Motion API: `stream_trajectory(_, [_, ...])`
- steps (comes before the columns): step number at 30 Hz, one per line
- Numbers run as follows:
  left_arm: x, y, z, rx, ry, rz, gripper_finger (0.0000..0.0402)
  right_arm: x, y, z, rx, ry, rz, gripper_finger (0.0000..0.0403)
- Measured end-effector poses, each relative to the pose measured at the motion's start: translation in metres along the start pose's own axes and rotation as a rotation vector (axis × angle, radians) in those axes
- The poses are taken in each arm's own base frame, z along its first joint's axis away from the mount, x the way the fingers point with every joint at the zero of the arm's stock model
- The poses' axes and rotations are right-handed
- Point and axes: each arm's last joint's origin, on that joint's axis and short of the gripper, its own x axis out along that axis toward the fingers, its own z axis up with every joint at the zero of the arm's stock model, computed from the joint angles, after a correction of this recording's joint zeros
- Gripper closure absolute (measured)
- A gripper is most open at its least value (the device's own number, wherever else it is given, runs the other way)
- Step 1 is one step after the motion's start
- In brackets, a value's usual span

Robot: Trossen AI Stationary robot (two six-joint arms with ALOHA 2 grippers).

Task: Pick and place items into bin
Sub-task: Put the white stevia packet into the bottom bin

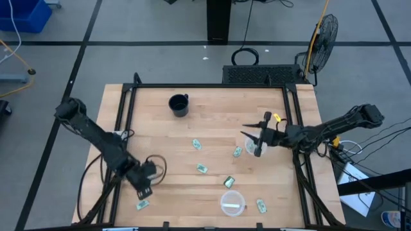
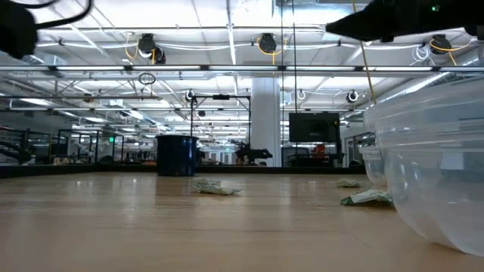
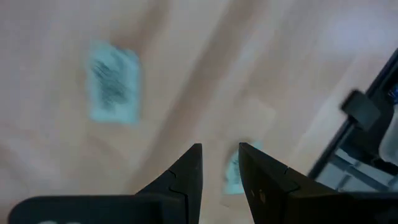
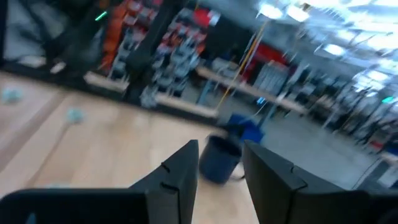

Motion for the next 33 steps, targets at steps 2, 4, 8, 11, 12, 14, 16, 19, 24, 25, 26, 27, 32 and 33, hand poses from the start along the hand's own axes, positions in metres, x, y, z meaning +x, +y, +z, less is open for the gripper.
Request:
stream_trajectory(2, [0.012, -0.009, -0.009, -0.017, 0.014, -0.016, 0.0293, 0.002, -0.006, 0.002, 0.003, -0.028, -0.039, 0.0286])
stream_trajectory(4, [0.024, -0.016, -0.016, -0.027, 0.027, -0.028, 0.0293, 0.004, -0.011, 0.002, 0.010, -0.035, -0.072, 0.0286])
stream_trajectory(8, [0.049, -0.026, -0.028, -0.006, 0.049, -0.029, 0.0293, 0.007, -0.020, 0.001, -0.001, -0.036, -0.130, 0.0287])
stream_trajectory(11, [0.063, -0.024, -0.032, -0.016, 0.070, 0.034, 0.0293, 0.009, -0.027, 0.002, -0.008, -0.058, -0.177, 0.0287])
stream_trajectory(12, [0.067, -0.023, -0.033, -0.017, 0.072, 0.056, 0.0293, 0.009, -0.029, 0.003, -0.003, -0.070, -0.190, 0.0287])
stream_trajectory(14, [0.071, -0.022, -0.034, -0.015, 0.075, 0.079, 0.0293, 0.009, -0.033, 0.005, 0.008, -0.093, -0.209, 0.0287])
stream_trajectory(16, [0.076, -0.021, -0.034, -0.013, 0.071, 0.099, 0.0293, 0.010, -0.035, 0.007, 0.009, -0.121, -0.208, 0.0287])
stream_trajectory(19, [0.078, -0.021, -0.034, -0.014, 0.069, 0.113, 0.0294, 0.010, -0.037, 0.007, 0.002, -0.147, -0.177, 0.0287])
stream_trajectory(24, [0.079, -0.019, -0.034, 0.000, 0.047, 0.128, 0.0345, 0.011, -0.039, 0.008, -0.015, -0.182, -0.137, 0.0287])
stream_trajectory(25, [0.079, -0.018, -0.034, -0.001, 0.047, 0.132, 0.0364, 0.011, -0.039, 0.008, -0.007, -0.186, -0.136, 0.0287])
stream_trajectory(26, [0.079, -0.018, -0.034, -0.001, 0.047, 0.135, 0.0381, 0.011, -0.039, 0.008, 0.000, -0.187, -0.136, 0.0287])
stream_trajectory(27, [0.079, -0.018, -0.034, -0.001, 0.046, 0.136, 0.0390, 0.011, -0.039, 0.008, 0.005, -0.187, -0.135, 0.0287])
stream_trajectory(32, [0.073, -0.024, -0.031, 0.045, 0.041, 0.132, 0.0398, 0.011, -0.039, 0.008, 0.024, -0.183, -0.130, 0.0287])
stream_trajectory(33, [0.070, -0.027, -0.029, 0.062, 0.039, 0.135, 0.0398, 0.012, -0.038, 0.007, 0.028, -0.179, -0.127, 0.0287])
